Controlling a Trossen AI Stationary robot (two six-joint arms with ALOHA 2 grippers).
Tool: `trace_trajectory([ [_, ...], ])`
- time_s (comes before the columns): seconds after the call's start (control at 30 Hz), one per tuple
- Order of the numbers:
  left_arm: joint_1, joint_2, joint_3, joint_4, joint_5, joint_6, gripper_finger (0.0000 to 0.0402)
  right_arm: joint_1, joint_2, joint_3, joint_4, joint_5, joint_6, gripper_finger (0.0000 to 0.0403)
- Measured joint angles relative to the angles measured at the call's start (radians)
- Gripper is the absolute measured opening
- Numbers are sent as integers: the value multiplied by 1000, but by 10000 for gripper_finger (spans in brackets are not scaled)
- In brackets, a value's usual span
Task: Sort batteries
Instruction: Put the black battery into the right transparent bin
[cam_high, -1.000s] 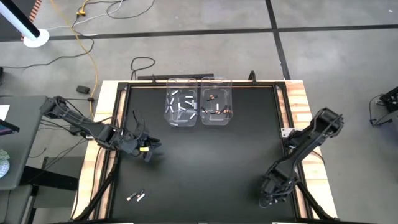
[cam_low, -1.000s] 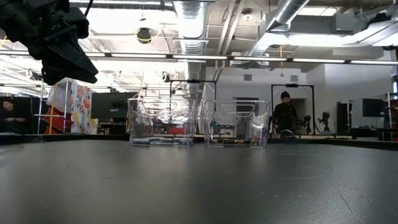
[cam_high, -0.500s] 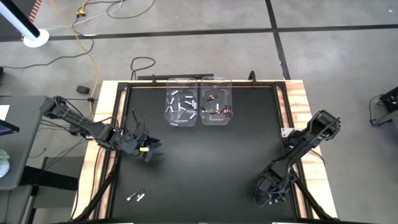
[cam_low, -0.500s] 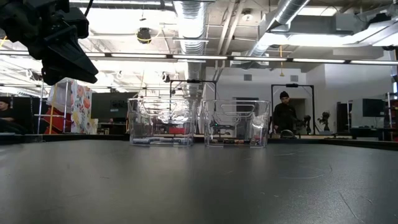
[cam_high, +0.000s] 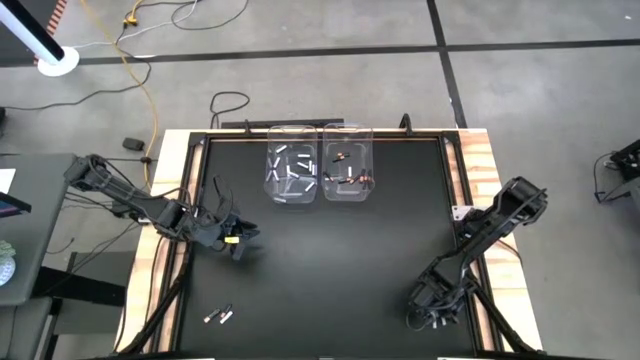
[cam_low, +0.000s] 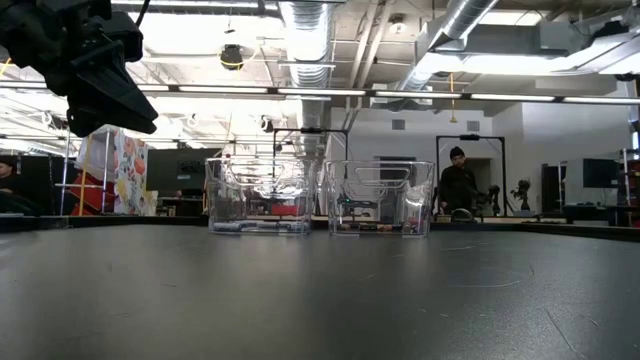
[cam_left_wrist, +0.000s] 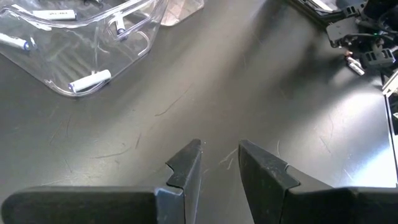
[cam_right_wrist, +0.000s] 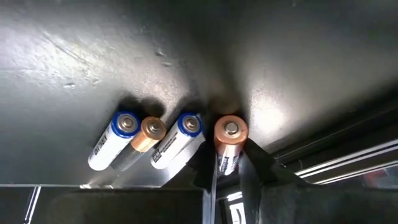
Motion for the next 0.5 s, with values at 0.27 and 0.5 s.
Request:
trace_trajectory([
  [0.27, 0, 0, 0, -1, 0, 1, 100, -7, 3, 60, -127, 41, -26, 50],
  [0.5, 0, 0, 0, 0, 0, 1, 100, -28, -55, 117, -252, 68, -2, 51],
])
